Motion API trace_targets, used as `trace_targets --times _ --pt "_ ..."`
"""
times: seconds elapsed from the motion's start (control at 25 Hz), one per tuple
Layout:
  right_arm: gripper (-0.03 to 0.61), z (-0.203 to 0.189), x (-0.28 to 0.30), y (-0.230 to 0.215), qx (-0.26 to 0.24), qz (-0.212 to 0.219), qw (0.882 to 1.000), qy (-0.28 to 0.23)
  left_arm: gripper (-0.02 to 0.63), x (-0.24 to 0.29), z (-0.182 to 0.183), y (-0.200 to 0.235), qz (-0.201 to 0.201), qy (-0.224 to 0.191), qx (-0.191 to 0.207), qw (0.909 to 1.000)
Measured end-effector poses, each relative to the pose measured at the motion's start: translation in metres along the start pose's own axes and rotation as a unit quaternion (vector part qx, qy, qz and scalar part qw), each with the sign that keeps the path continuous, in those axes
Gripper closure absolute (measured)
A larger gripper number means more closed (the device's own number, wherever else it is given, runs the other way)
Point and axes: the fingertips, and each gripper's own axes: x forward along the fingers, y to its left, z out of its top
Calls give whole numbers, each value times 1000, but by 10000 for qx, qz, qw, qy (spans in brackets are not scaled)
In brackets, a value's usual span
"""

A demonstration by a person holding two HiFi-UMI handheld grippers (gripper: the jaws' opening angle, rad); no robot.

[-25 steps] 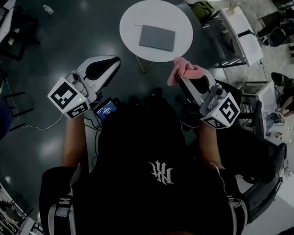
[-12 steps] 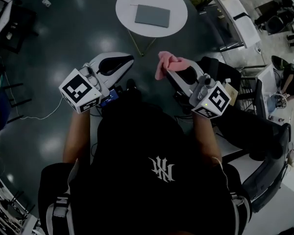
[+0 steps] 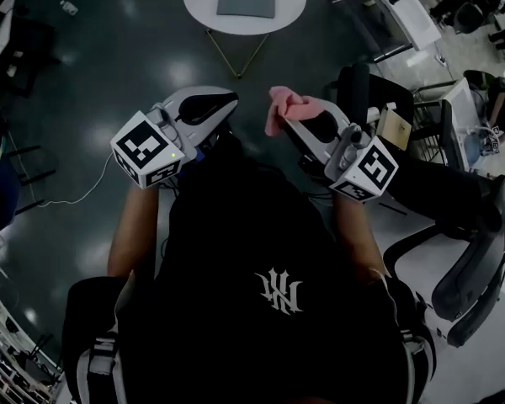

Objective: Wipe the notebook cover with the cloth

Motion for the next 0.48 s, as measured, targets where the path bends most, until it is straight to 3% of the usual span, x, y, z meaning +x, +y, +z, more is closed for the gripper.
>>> trace_targets --times 0.48 --pt "551 7 -12 14 -38 98 9998 -182 624 -4 0 -17 216 90 95 9997"
